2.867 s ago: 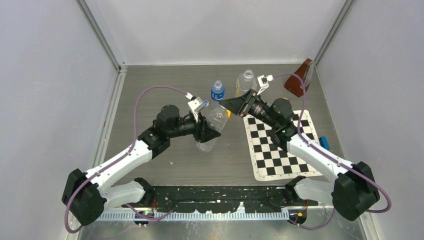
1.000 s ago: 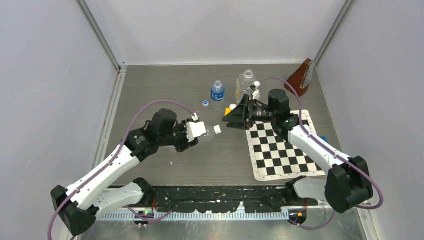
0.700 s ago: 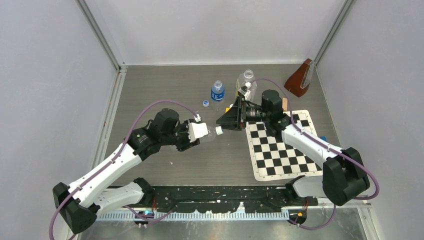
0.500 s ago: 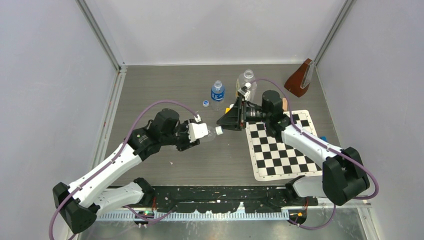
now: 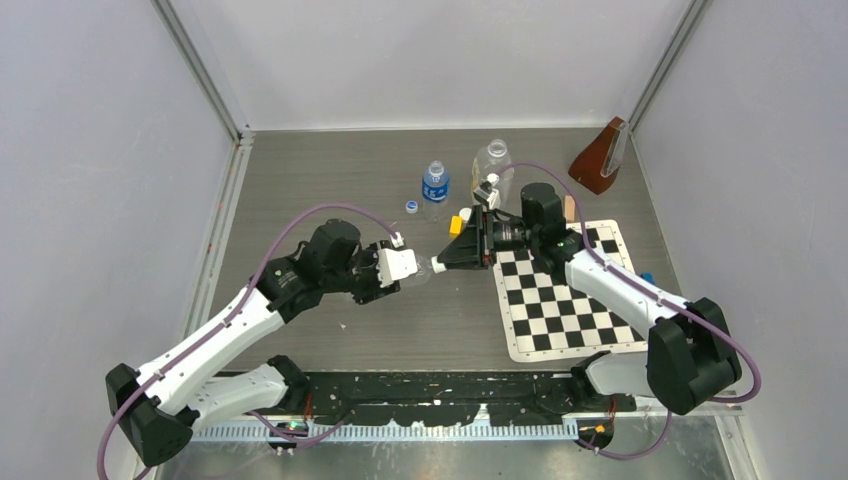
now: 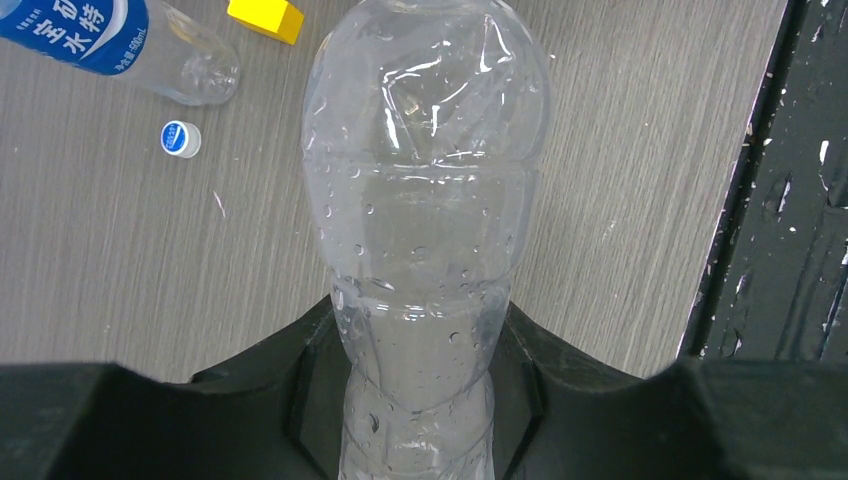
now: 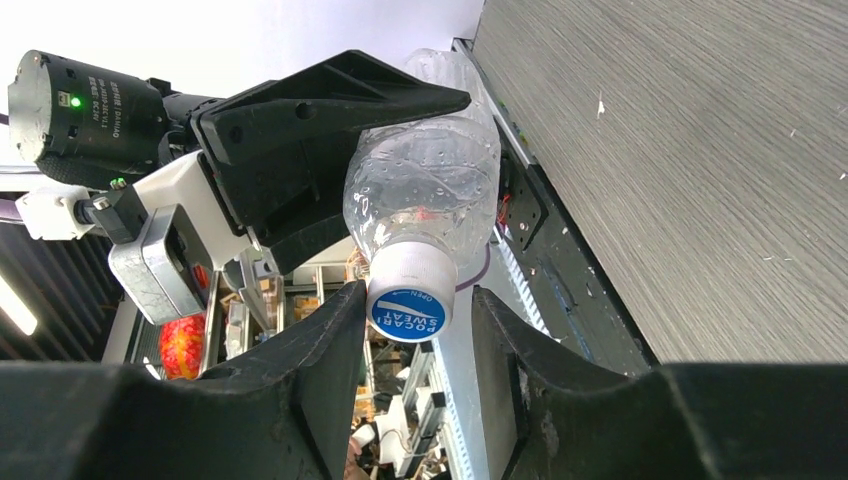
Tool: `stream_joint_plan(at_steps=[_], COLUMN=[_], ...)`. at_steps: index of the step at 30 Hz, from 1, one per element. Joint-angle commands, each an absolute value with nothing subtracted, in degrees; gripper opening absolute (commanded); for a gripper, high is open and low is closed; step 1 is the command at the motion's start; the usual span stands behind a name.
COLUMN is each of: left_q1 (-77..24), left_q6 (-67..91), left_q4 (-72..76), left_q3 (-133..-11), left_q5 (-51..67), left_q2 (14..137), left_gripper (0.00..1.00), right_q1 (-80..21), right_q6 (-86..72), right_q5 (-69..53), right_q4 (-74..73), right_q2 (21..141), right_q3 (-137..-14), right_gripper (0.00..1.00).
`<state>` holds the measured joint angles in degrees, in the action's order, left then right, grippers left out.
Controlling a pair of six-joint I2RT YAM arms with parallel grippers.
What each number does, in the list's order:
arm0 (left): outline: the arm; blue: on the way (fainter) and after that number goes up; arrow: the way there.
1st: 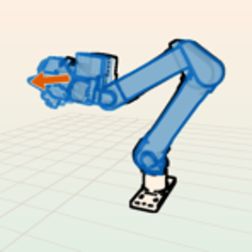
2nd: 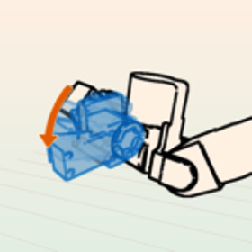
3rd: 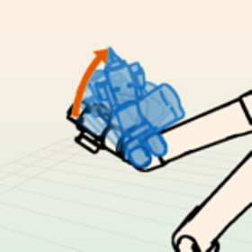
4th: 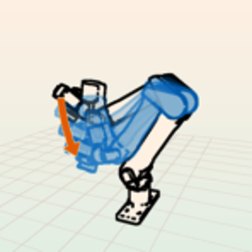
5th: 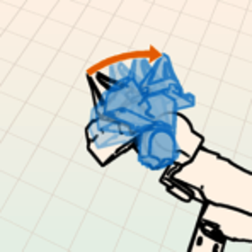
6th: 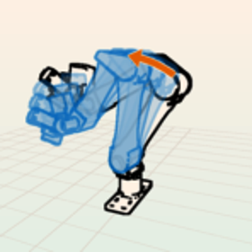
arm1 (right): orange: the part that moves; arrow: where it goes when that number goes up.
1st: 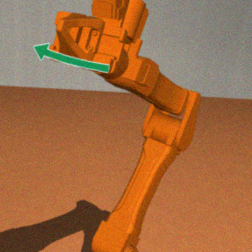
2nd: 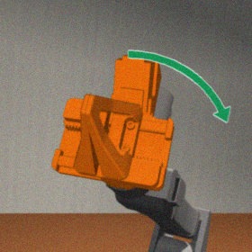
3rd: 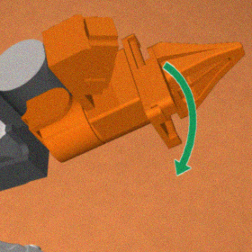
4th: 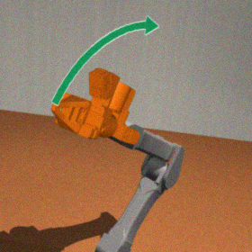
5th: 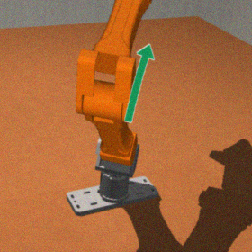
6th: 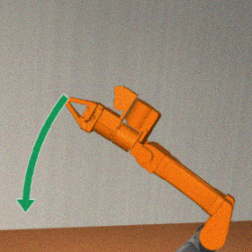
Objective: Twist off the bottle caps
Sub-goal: Unscrew the bottle cap from the plastic bottle.
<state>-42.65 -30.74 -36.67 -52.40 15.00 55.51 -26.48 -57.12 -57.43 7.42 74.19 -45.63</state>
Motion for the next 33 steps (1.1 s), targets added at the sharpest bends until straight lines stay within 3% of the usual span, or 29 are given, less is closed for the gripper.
stream_joint_plan(at_steps=[1, 11, 19, 23, 29, 33], left_q1=[-42.6, -42.8, -43.0, -43.0, -43.0, -43.0], left_q6=[-31.0, -30.8, -30.7, -30.5, -30.1, -29.9], left_q4=[-33.3, -33.1, -33.0, -32.7, -32.5, -33.1], left_q3=[-53.1, -53.0, -52.8, -52.6, -52.6, -53.2], left_q5=[15.4, 15.9, 16.2, 16.6, 18.9, 22.5], left_q2=[54.5, 54.7, 54.7, 54.6, 54.7, 54.7], left_gripper=[0.00, 0.00, 0.00, 0.00, 0.00, 0.00], right_q1=[-26.8, -28.0, -28.9, -29.1, -30.4, -31.7], right_q6=[-53.8, -54.6, -56.1, -56.2, -55.7, -48.9], right_q5=[-58.7, -57.5, -55.0, -54.3, -56.4, -57.9], right_q4=[5.3, 6.7, 9.9, 11.0, 15.6, 16.0], right_q2=[72.4, 72.9, 73.3, 73.0, 73.1, 71.3], right_q3=[-48.0, -48.2, -47.4, -47.0, -46.6, -46.6], right_gripper=[0.48, 0.49, 0.43, 0.33, 0.03, 0.01])
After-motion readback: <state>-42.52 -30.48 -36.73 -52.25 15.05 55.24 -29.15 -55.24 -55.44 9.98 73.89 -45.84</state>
